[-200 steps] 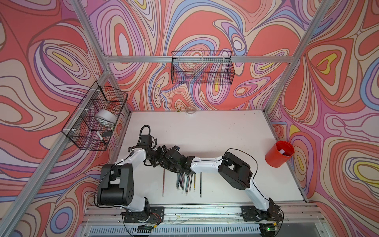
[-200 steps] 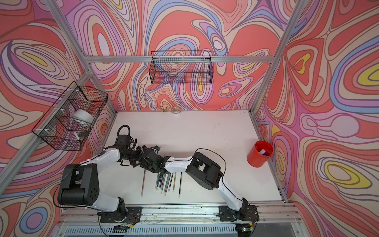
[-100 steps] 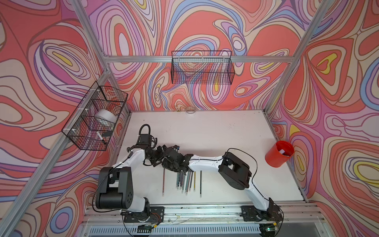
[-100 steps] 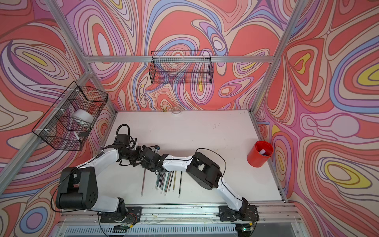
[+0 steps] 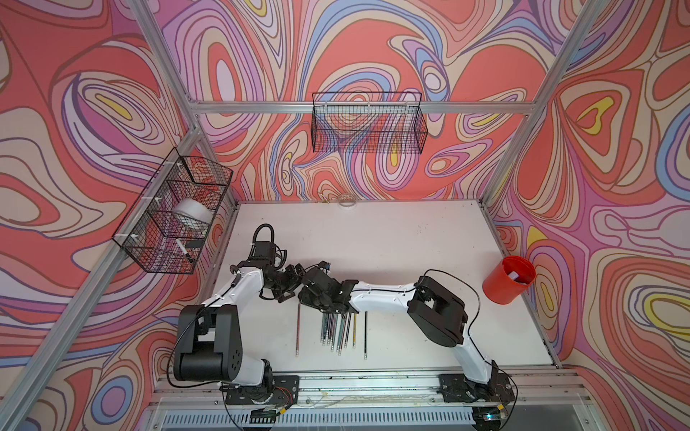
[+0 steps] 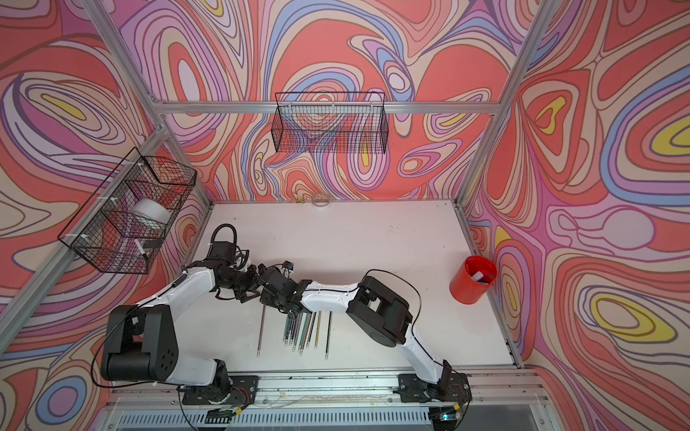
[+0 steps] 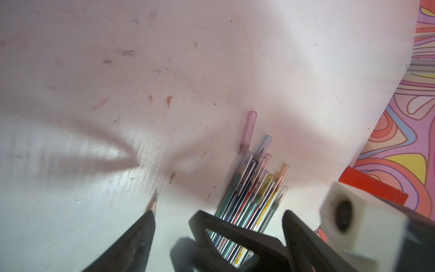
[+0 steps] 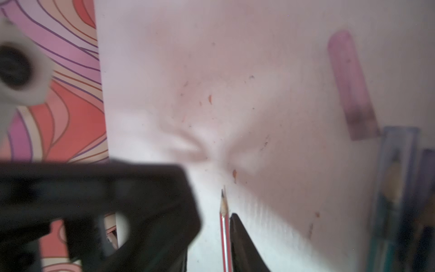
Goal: Remove the protective cover of the pencils
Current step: Place the protective sleeve at the center of the board, then pick up the pencil from the center of the board.
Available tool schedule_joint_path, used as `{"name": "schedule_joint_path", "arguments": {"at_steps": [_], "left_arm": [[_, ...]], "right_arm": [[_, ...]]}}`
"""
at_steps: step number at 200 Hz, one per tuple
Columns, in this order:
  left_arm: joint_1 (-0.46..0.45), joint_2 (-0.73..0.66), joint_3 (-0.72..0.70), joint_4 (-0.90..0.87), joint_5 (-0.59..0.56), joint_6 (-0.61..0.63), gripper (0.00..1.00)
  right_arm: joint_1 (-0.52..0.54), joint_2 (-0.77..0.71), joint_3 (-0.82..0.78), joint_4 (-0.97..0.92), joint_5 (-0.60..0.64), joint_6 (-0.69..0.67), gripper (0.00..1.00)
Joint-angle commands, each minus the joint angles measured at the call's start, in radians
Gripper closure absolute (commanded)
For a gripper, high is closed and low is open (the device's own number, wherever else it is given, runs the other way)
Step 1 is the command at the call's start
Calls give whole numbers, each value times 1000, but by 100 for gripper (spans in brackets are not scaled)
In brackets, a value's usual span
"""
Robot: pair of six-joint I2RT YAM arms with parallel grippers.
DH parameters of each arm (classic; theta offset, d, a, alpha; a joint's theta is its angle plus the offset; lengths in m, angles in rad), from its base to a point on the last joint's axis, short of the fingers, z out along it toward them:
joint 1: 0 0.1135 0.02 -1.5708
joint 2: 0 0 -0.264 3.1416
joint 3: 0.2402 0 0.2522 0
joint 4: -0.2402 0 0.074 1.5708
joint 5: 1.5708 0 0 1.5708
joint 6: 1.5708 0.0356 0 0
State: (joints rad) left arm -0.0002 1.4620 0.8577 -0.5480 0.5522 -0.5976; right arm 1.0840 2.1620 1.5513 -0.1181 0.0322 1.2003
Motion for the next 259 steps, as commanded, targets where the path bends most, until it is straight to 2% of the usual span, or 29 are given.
{"name": "schedule_joint_path", "arguments": {"at_steps": [1, 34, 57, 73, 110, 142, 175, 191, 259], "left_arm": [[0, 15, 61, -89, -48, 13, 18], [0, 44, 171, -191, -115, 13, 33], [0, 71, 279, -282, -149, 27, 42], [0, 82, 358, -353, -183, 46, 43], [0, 48, 423, -369, -226, 49, 41], [0, 132, 573, -457, -218, 101, 44], [4, 101, 424, -325, -229, 67, 41], [14, 120, 430, -330, -169, 78, 43], [17, 119, 435, -349, -172, 102, 41]], "right_arm": [[9, -112, -26, 36, 52, -38, 67], [10, -176, -31, -82, 111, -17, 67], [9, -158, 64, -306, 151, 21, 71], [10, -124, 121, -414, 146, 42, 75], [17, -62, 201, -552, 140, 65, 75], [19, 12, 277, -667, 109, 80, 77], [22, 54, 307, -708, 97, 90, 78], [24, 82, 344, -755, 97, 88, 78], [27, 166, 401, -856, 82, 90, 81]]}}
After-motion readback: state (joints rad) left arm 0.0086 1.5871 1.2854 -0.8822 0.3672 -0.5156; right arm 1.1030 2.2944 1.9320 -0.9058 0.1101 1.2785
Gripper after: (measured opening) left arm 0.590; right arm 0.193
